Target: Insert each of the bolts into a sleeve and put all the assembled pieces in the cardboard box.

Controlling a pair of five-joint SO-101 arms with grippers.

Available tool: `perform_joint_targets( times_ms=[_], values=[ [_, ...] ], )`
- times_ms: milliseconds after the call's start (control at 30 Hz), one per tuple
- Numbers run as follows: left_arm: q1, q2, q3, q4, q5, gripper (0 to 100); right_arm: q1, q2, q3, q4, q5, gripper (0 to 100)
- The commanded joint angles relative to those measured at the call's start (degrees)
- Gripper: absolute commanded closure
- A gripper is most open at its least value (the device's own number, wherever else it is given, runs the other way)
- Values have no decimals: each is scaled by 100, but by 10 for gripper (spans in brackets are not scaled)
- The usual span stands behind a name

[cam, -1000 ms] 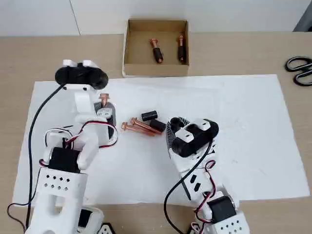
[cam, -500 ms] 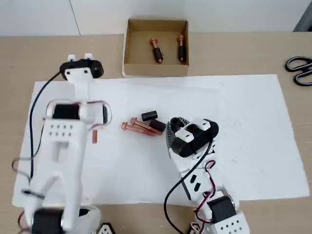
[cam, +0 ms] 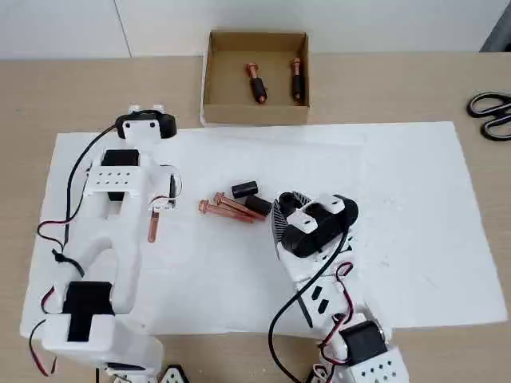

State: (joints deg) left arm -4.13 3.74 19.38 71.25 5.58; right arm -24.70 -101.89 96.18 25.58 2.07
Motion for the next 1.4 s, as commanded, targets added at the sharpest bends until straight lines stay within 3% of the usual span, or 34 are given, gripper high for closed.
perform_joint_targets(
  times_ms=[0, 433, 933, 1367],
  values=[
    [-9, -26, -295, -141, -53, 953, -4, -66, 35, 4, -44, 994],
    [-9, -18, -31, -396, -220, 927, -4, -66, 35, 4, -44, 994],
    [149, -70, -22, 176, -413, 927, -4, -66, 35, 4, -44, 994],
    [202, -18, 31, 26, -369, 927, -4, -66, 35, 4, -44, 994]
  ],
)
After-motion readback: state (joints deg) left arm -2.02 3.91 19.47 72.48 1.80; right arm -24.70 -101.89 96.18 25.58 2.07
